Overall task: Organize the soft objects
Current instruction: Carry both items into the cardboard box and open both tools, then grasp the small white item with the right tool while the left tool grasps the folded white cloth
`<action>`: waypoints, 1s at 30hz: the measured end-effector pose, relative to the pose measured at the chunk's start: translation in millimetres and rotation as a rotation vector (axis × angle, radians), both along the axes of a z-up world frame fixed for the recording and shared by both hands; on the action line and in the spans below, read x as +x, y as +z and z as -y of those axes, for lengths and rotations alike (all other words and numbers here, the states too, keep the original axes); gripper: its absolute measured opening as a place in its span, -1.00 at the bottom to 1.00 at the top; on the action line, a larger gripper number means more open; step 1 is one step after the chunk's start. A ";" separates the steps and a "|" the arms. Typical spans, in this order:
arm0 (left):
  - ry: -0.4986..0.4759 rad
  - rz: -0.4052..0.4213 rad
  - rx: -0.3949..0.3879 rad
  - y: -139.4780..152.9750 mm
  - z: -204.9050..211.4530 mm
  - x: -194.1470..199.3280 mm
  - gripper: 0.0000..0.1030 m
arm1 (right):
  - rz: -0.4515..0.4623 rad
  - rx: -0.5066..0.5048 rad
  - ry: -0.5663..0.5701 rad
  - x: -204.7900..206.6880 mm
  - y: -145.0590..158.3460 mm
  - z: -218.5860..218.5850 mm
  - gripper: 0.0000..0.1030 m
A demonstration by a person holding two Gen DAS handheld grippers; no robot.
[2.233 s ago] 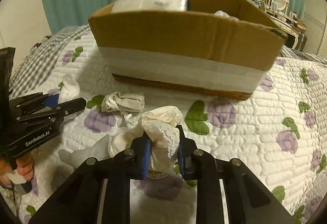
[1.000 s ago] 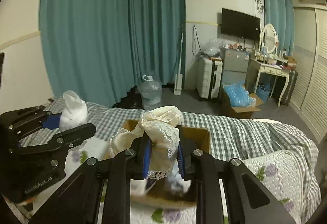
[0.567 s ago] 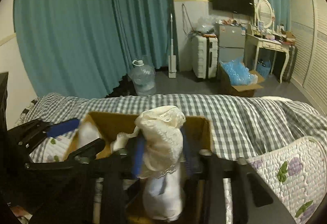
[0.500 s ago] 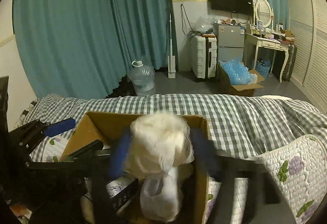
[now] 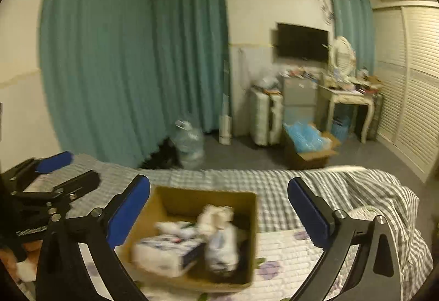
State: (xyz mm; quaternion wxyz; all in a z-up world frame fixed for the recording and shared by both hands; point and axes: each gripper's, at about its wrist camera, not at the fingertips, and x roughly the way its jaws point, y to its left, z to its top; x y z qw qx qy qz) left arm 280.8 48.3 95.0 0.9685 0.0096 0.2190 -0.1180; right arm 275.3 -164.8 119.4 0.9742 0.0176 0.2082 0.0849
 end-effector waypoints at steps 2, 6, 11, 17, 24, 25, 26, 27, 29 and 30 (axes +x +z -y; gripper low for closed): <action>0.003 0.033 -0.013 16.7 -10.0 -22.4 0.67 | 0.029 -0.004 0.017 -23.8 21.2 -8.5 0.97; 0.041 0.114 0.002 46.0 -27.5 -72.3 0.68 | 0.114 -0.034 0.016 -72.1 52.9 -26.8 0.97; 0.062 0.141 0.016 56.2 -51.1 -112.8 0.81 | 0.111 -0.047 0.003 -110.6 61.9 -47.5 0.97; 0.054 0.115 0.039 29.4 -63.7 -131.1 0.81 | 0.044 -0.055 0.044 -138.1 17.6 -67.4 0.97; 0.126 0.018 0.073 -50.6 -72.1 -128.1 0.81 | -0.114 -0.079 0.108 -132.6 -80.2 -89.6 0.97; 0.129 -0.010 0.076 -63.9 -70.7 -127.7 0.81 | -0.151 -0.072 0.122 -128.4 -96.6 -92.1 0.97; 0.135 -0.042 0.072 -80.2 -71.1 -121.6 0.81 | -0.180 -0.068 0.131 -123.5 -110.6 -93.5 0.97; 0.140 -0.058 0.071 -91.4 -70.5 -119.7 0.81 | -0.205 -0.070 0.133 -119.1 -126.2 -95.9 0.97; 0.147 -0.095 0.077 -118.6 -67.8 -113.0 0.81 | -0.248 -0.095 0.139 -108.2 -157.8 -102.3 0.97; 0.151 -0.115 0.080 -130.3 -66.4 -114.3 0.81 | -0.277 -0.102 0.141 -103.0 -175.1 -105.5 0.97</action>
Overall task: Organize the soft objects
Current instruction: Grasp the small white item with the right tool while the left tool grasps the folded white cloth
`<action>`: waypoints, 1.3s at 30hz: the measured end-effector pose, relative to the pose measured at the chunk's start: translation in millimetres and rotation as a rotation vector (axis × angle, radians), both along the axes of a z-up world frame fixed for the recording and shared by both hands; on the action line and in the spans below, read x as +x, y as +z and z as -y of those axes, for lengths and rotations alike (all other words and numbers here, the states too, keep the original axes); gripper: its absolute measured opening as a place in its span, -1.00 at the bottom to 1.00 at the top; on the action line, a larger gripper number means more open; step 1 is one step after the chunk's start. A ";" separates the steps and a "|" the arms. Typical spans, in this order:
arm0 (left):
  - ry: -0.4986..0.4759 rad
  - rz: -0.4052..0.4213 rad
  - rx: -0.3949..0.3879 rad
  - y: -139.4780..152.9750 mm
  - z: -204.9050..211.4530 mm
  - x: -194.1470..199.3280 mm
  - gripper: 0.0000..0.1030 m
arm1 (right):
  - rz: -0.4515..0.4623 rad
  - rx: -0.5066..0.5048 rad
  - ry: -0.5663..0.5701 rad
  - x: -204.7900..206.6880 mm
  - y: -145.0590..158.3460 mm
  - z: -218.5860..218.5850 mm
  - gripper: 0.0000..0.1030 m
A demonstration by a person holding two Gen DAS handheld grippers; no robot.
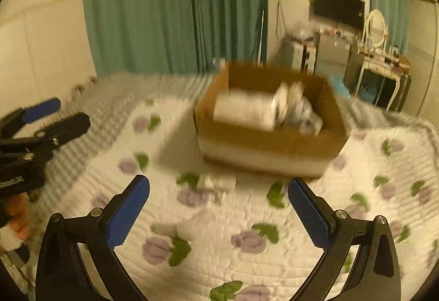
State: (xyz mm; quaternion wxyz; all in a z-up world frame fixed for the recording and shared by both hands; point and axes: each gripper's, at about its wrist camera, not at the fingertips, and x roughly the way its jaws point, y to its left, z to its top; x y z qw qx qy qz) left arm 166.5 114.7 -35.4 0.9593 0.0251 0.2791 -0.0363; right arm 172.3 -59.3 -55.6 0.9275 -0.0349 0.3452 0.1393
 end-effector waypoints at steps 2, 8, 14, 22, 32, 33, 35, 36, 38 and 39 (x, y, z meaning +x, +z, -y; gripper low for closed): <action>0.004 -0.067 -0.010 -28.4 0.8 7.2 0.81 | -0.067 0.017 0.017 9.8 -32.2 -5.0 0.94; 0.029 -0.198 0.011 -85.9 -6.0 14.4 0.81 | -0.216 0.034 0.105 26.4 -91.5 -25.5 0.83; 0.027 -0.226 0.011 -100.9 -12.9 14.5 0.80 | -0.266 0.010 0.151 32.1 -113.9 -41.5 0.69; 0.008 -0.242 0.002 -102.2 -8.5 13.1 0.80 | -0.235 -0.011 0.148 28.0 -110.3 -47.5 -0.09; -0.002 -0.254 0.002 -94.6 7.8 15.1 0.79 | -0.212 0.061 0.136 23.9 -91.3 -27.8 -0.47; -0.007 -0.251 0.002 -92.1 10.0 15.9 0.79 | -0.204 0.068 0.126 24.4 -87.3 -23.4 -0.47; -0.022 -0.240 -0.002 -87.2 15.9 16.8 0.79 | -0.179 0.080 0.099 25.1 -77.2 -10.6 -0.47; -0.029 -0.239 -0.005 -85.9 18.3 18.0 0.79 | -0.169 0.086 0.088 25.7 -72.7 -4.2 -0.47; -0.050 -0.229 -0.011 -84.5 24.5 22.1 0.79 | -0.143 0.100 0.046 29.3 -62.7 13.7 -0.47; -0.062 -0.233 -0.013 -84.3 29.5 25.4 0.79 | -0.136 0.106 0.027 31.6 -59.6 21.8 -0.47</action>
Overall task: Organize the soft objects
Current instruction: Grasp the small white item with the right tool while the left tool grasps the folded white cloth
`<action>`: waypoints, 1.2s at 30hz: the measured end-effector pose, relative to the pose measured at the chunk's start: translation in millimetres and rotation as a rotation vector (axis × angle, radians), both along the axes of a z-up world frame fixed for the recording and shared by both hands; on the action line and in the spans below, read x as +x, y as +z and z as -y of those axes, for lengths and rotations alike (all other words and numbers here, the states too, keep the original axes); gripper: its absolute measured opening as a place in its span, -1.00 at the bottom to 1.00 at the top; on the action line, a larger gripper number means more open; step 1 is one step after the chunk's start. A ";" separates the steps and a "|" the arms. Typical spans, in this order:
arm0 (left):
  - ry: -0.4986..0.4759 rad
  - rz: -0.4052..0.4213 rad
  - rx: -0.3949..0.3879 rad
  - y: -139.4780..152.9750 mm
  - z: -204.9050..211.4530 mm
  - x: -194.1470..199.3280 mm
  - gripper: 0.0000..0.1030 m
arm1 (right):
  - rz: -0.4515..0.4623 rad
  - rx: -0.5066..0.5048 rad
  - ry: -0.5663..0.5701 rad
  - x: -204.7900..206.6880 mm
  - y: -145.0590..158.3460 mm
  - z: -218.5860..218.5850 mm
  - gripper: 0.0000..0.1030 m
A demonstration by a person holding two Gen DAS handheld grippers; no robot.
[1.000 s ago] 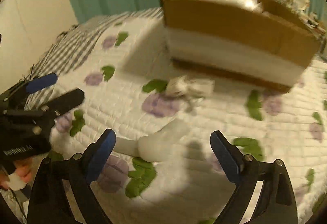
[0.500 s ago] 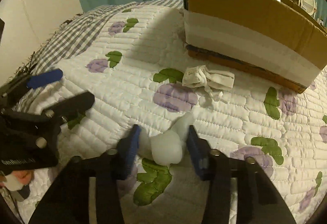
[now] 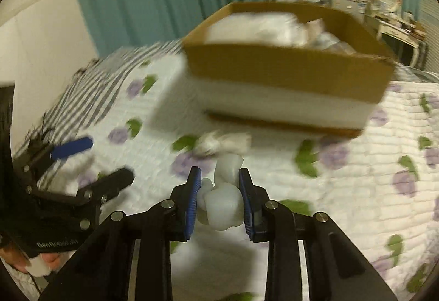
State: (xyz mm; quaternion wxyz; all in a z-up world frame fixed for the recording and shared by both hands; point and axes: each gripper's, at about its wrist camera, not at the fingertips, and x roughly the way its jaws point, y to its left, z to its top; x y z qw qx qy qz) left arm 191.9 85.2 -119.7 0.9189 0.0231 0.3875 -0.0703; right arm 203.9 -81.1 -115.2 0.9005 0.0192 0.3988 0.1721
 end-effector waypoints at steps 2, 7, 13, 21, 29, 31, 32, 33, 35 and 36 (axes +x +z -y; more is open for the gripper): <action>-0.016 -0.004 -0.010 0.2 9.4 4.2 0.79 | 0.014 0.004 -0.049 6.5 5.9 17.4 -0.47; -0.056 -0.045 -0.040 -7.7 33.9 21.8 0.79 | 0.036 -0.013 -0.136 24.5 12.6 52.4 -0.47; -0.049 -0.068 -0.040 -25.4 63.0 52.4 0.77 | 0.010 -0.004 -0.177 43.7 0.5 69.1 -0.47; -0.039 -0.100 -0.104 -37.0 65.5 79.8 -0.13 | -0.010 0.001 -0.180 50.0 -12.0 68.2 -0.47; -0.092 -0.088 -0.078 -27.4 66.0 57.9 -0.30 | 0.003 0.009 -0.189 34.0 -5.9 71.9 -0.47; -0.096 -0.078 -0.076 -21.9 64.5 49.2 -0.30 | 0.010 0.008 -0.186 25.5 -2.0 71.0 -0.46; -0.100 -0.073 -0.079 -17.2 63.6 43.1 -0.30 | 0.015 0.006 -0.183 20.8 0.3 71.0 -0.46; -0.102 -0.067 -0.080 -13.6 62.7 39.4 -0.30 | 0.020 0.004 -0.180 16.1 2.9 70.4 -0.46; -0.104 -0.047 -0.078 -3.2 61.9 29.9 -0.30 | 0.031 -0.001 -0.175 6.0 9.2 69.0 -0.46; -0.107 -0.036 -0.077 3.9 62.4 23.6 -0.30 | 0.035 -0.003 -0.172 1.9 12.3 69.0 -0.46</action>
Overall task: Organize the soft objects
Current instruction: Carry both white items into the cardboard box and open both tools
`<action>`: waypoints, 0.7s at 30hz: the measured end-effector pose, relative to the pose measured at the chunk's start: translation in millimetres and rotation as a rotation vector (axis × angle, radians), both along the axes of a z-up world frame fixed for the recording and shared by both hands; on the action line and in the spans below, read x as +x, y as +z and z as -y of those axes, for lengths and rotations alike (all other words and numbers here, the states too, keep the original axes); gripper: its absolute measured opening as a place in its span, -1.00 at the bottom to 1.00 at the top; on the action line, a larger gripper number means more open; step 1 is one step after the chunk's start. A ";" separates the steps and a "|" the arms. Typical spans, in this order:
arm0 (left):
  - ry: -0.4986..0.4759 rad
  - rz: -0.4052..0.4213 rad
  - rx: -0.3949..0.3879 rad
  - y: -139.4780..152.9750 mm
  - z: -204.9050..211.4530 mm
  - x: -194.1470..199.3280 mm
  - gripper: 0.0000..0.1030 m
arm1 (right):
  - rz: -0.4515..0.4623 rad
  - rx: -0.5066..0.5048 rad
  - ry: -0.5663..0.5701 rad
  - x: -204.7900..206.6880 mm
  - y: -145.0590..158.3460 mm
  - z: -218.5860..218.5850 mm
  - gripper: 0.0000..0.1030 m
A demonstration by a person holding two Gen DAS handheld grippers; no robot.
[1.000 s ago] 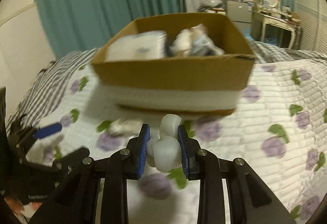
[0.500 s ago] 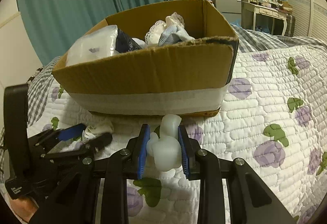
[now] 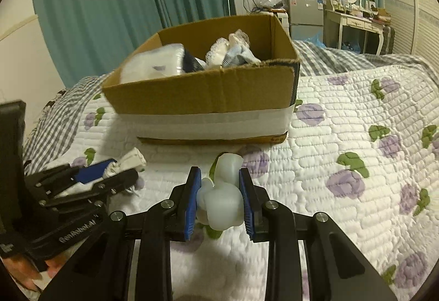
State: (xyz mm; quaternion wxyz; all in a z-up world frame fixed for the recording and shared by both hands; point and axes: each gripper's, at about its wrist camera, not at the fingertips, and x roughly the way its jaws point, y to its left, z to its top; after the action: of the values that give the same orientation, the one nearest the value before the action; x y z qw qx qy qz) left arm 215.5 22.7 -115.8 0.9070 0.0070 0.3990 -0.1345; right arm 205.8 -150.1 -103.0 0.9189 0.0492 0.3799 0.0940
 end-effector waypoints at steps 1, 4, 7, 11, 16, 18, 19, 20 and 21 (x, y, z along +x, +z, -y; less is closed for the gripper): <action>-0.003 0.012 0.001 7.8 0.9 -5.9 -0.30 | 0.010 -0.003 0.004 -5.9 5.9 -0.5 -0.46; -0.005 0.060 0.014 30.5 3.1 -17.5 -0.30 | 0.043 -0.014 0.013 -18.2 24.5 -1.1 -0.46; 0.002 0.107 0.037 53.3 6.7 -24.9 -0.30 | 0.093 -0.027 0.024 -26.5 50.9 -2.2 -0.46; -0.006 0.191 0.072 88.6 6.4 -34.9 -0.30 | 0.157 -0.031 0.044 -28.8 86.6 -2.8 -0.46; -0.018 0.270 0.077 122.9 4.9 -33.1 -0.30 | 0.236 -0.056 0.079 -14.1 130.9 -3.5 -0.45; -0.021 0.295 0.081 134.7 6.8 -26.1 -0.30 | 0.259 -0.047 0.089 -3.5 144.5 -0.2 -0.45; -0.027 0.310 0.087 140.1 9.9 -20.8 -0.30 | 0.267 -0.045 0.093 2.0 149.8 1.7 -0.45; -0.030 0.325 0.096 144.1 13.5 -15.1 -0.29 | 0.273 -0.044 0.097 7.7 154.3 2.7 -0.45; -0.029 0.338 0.107 146.9 17.1 -9.6 -0.29 | 0.279 -0.044 0.102 17.2 159.0 4.4 -0.45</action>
State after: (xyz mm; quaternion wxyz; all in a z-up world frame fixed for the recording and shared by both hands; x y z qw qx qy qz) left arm 205.9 5.7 31.2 0.9574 0.0836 0.2474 -0.1231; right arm 222.9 -154.5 56.0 0.9577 -0.0039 0.2525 0.1382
